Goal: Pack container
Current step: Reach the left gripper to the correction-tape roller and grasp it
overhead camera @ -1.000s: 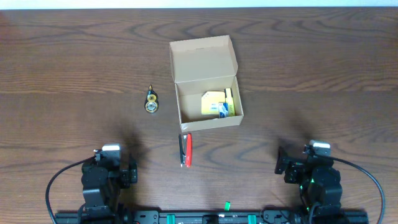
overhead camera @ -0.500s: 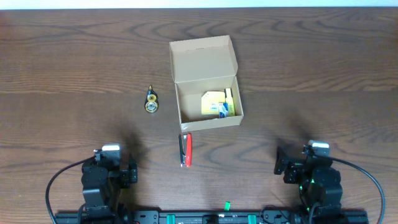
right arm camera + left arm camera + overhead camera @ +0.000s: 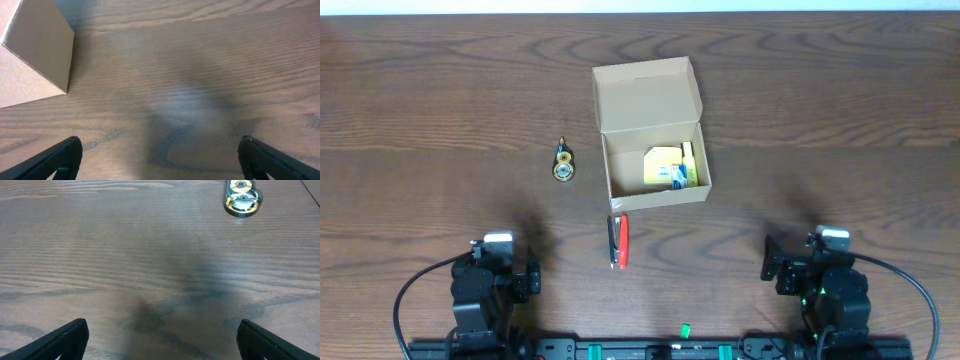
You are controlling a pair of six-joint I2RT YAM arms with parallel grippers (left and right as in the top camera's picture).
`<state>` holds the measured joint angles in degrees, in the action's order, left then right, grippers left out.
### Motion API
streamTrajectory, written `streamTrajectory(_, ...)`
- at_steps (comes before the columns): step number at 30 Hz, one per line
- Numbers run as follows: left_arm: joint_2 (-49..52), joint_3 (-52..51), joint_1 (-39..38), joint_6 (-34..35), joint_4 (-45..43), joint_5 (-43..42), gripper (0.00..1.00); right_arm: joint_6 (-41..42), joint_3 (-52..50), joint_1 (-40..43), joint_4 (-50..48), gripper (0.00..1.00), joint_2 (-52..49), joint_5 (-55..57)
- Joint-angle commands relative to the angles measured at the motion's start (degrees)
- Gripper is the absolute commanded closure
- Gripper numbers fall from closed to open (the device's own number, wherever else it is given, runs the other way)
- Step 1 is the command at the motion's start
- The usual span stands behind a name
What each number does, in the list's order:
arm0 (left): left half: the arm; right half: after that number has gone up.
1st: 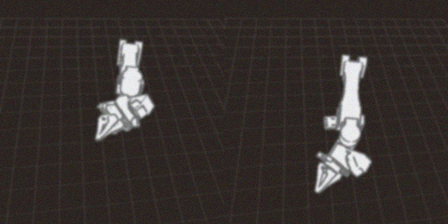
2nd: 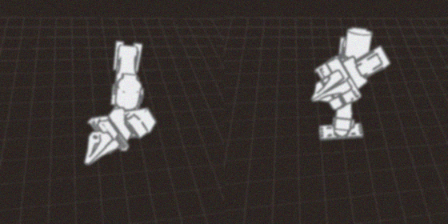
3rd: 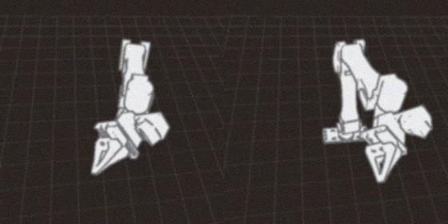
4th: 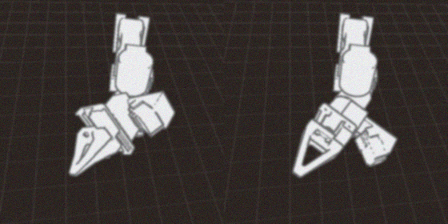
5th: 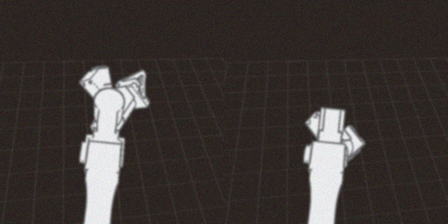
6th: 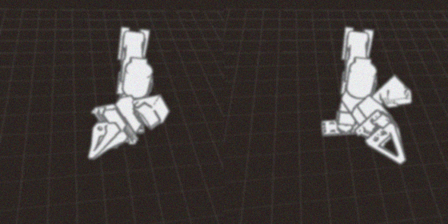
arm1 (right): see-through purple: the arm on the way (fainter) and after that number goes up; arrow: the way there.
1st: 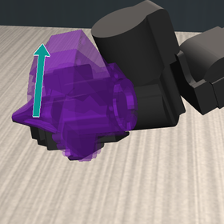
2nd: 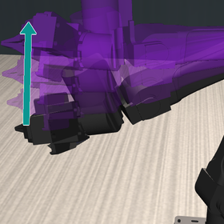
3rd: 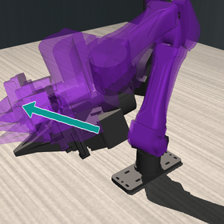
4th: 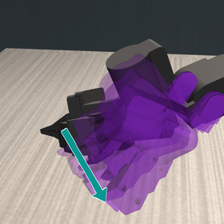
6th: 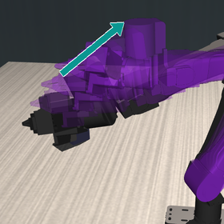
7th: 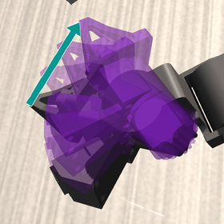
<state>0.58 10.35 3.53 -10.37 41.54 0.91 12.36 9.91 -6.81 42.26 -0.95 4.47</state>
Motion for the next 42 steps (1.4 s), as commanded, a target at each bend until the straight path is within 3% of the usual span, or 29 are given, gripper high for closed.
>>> streamTrajectory(1,-0.33,-0.28,-0.17,4.46,-2.82,1.66,0.05,-0.85,-0.63,0.35,0.09,0.01,0.63,-0.42)
streamTrajectory(4,0.24,5.11,-0.17,11.02,-3.96,0.04,0.05,-0.85,-0.63,0.35,0.09,0.01,0.63,-0.42)
streamTrajectory(7,7.30,15.26,-0.20,10.75,-0.79,-0.13,0.05,-0.85,-0.63,0.35,0.09,0.01,0.63,-0.42)
streamTrajectory(15,42.88,38.07,-0.20,10.82,1.79,-1.05,0.05,-0.85,-0.63,0.35,0.09,0.01,0.63,-0.42)
streamTrajectory(23,72.74,58.60,-0.20,10.84,11.56,-7.04,0.05,-0.85,-0.63,0.35,0.09,0.01,0.63,-0.42)
streamTrajectory(42,94.20,62.66,-1.77,13.75,11.43,-11.45,0.05,-0.85,-0.63,0.35,0.09,0.01,0.63,-0.42)
